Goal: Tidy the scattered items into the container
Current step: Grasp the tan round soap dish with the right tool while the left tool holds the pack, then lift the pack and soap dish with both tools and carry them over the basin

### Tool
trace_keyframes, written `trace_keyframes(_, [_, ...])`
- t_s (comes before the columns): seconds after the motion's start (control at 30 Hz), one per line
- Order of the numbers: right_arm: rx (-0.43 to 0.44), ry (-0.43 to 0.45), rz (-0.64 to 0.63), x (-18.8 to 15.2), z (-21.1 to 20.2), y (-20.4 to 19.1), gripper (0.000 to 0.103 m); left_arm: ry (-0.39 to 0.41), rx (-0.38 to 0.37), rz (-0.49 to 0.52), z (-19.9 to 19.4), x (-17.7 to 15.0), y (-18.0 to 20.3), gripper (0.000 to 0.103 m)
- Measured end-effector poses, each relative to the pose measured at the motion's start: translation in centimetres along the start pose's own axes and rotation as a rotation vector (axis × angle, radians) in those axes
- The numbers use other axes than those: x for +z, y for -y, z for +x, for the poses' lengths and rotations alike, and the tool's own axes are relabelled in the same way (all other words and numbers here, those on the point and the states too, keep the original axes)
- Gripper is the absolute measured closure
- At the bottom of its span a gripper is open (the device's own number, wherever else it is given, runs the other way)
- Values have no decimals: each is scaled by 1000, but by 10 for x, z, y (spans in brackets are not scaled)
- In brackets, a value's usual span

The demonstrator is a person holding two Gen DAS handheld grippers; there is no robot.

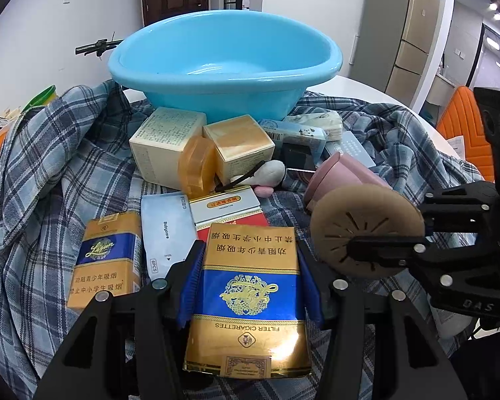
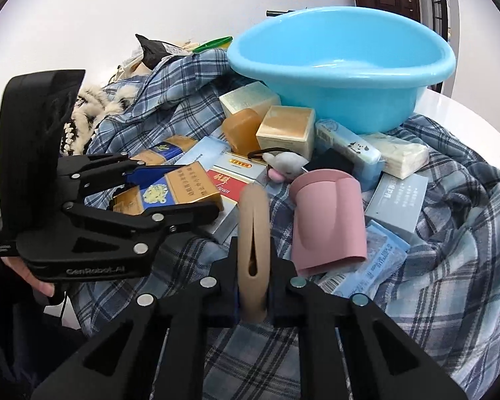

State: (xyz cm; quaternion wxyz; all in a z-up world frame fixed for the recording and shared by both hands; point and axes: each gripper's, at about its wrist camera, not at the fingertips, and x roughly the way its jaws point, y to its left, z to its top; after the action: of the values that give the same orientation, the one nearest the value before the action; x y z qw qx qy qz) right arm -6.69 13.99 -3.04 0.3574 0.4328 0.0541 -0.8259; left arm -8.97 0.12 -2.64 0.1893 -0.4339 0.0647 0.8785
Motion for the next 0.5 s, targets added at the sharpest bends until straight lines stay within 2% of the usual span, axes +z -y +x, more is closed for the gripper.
trace_keyframes(0.33, [-117,78,42,5,-19,6,91,31,72,-66,-5,3,0,48])
trace_keyframes(0.5, [-152,145,83,10,-35,10,91,76,94,-82,-16,12,4,48])
